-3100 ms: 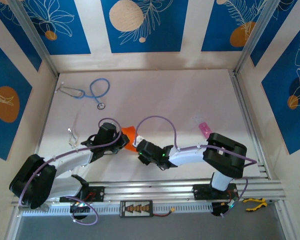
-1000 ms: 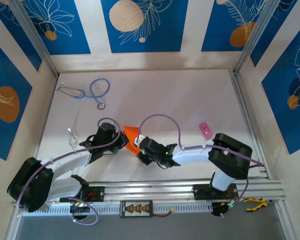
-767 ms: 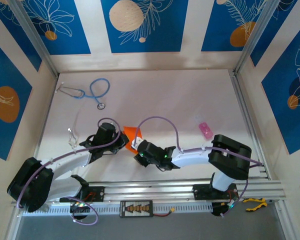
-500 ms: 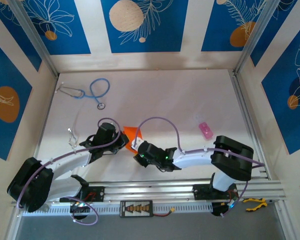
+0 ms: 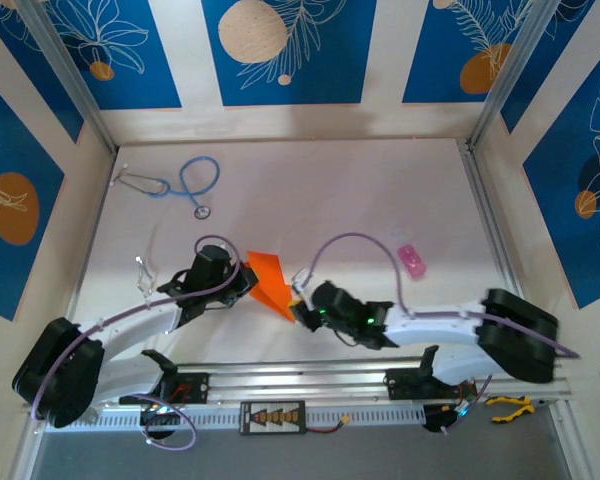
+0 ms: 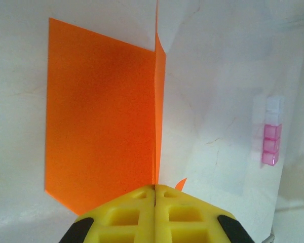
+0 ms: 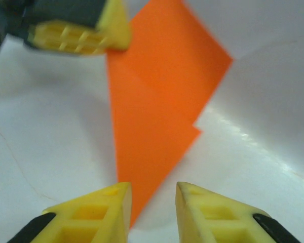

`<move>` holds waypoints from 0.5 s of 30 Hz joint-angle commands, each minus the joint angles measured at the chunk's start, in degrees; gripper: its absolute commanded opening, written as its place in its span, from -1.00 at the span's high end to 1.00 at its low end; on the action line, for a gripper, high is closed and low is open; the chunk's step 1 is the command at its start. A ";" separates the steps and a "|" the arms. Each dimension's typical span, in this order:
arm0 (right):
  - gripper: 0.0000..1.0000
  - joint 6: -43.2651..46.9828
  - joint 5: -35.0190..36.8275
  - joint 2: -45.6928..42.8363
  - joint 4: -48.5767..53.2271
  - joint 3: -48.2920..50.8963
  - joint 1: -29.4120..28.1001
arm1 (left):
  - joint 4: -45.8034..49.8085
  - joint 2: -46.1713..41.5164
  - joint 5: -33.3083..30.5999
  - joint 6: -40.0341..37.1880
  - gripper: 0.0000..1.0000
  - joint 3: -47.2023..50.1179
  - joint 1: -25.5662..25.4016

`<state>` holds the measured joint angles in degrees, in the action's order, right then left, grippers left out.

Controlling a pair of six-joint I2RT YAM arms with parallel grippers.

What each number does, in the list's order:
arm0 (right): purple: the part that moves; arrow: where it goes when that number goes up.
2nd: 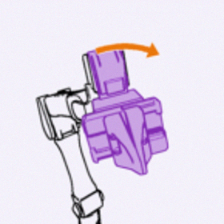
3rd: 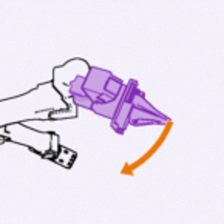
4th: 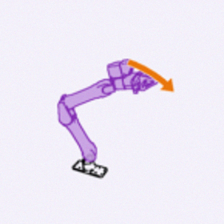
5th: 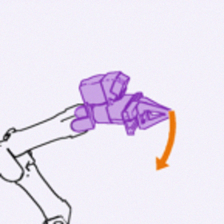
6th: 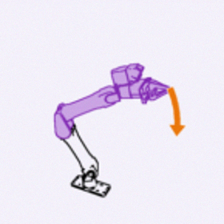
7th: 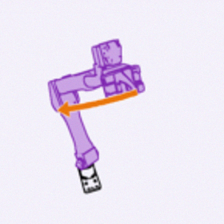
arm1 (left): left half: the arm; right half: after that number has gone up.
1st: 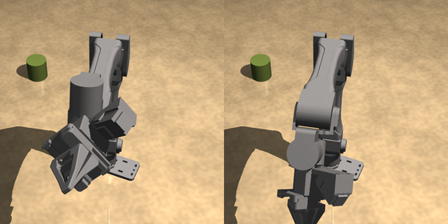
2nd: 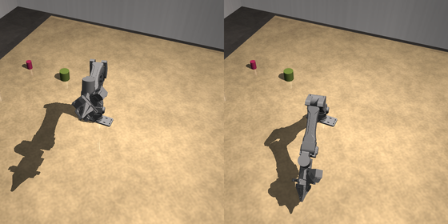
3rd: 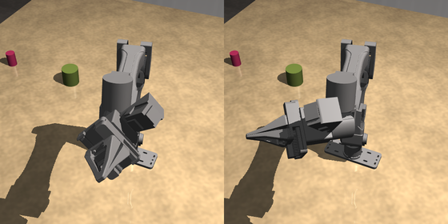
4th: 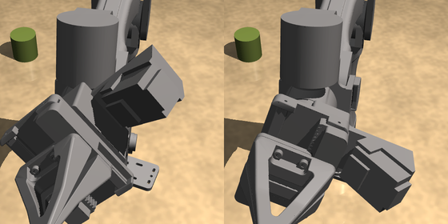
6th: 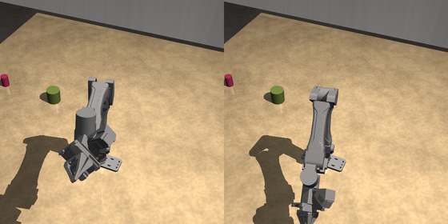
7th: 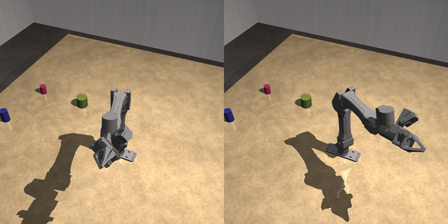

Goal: Fold a paper plane with a square sheet of paper (pick it up from the middle)
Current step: Fourth fold the wing at the center of the table.

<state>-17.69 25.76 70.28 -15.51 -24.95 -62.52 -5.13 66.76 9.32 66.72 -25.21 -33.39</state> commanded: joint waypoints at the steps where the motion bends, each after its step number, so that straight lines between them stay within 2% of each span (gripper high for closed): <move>1: 0.42 -5.51 -10.05 -8.07 -0.52 4.89 6.27 | -1.02 -0.93 -0.50 1.97 0.93 1.20 -0.23; 4: 0.41 -3.63 -12.89 -13.78 2.32 6.51 8.67 | -1.11 -1.08 -1.19 2.79 0.93 1.14 -0.87; 8: 0.39 -0.47 -13.38 -15.00 4.53 5.69 8.04 | -0.50 -0.96 -1.94 2.85 0.93 0.61 -1.14; 11: 0.34 1.70 -13.40 -12.21 4.35 3.56 5.34 | -0.50 -0.67 -1.94 2.88 0.93 0.42 -1.16; 15: 0.35 5.01 -5.85 -2.76 5.12 -2.78 -1.85 | -0.08 -0.49 -2.19 2.76 0.93 -0.18 -1.21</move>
<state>-16.08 16.16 63.59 -10.76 -23.55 -61.10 -5.28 66.48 8.40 68.99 -24.75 -34.22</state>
